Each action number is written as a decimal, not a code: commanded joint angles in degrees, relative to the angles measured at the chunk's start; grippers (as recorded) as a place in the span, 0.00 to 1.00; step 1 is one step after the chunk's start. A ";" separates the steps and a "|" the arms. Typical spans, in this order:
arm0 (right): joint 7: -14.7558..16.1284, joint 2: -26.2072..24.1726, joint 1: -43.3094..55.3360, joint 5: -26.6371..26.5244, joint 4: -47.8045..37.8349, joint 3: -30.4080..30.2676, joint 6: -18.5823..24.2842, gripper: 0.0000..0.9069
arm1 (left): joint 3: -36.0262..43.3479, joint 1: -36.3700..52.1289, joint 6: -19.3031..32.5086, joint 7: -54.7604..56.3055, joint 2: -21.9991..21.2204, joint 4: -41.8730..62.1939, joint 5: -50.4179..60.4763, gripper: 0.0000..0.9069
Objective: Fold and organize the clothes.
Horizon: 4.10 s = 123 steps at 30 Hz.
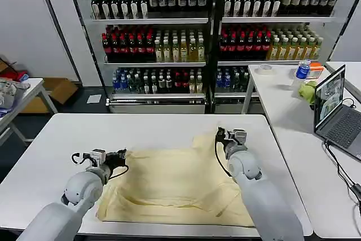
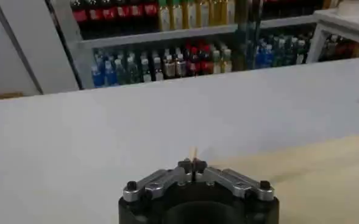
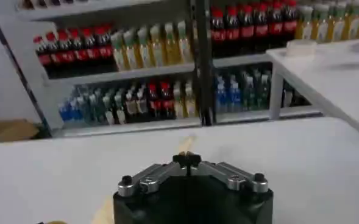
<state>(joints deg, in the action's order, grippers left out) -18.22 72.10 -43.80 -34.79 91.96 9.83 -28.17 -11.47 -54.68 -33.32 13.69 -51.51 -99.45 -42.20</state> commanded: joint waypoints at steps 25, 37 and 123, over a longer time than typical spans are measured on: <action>-4.72 -3.05 -17.99 1.87 19.30 8.18 -3.74 0.98 | -10.45 -14.32 0.14 -1.83 3.62 -14.05 -1.29 0.01; -12.64 5.41 3.83 0.50 -4.50 0.36 -5.08 1.00 | -8.90 -12.24 0.18 -2.37 3.32 -12.22 -0.42 0.01; 6.84 -4.09 -36.71 8.64 32.38 16.26 8.62 0.00 | -13.16 -17.91 0.31 -3.17 3.46 -16.02 -1.21 0.01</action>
<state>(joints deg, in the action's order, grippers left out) -13.54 69.36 -69.39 -27.67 116.82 19.95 -21.26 -24.11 -70.96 -33.00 10.57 -48.02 -114.91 -43.54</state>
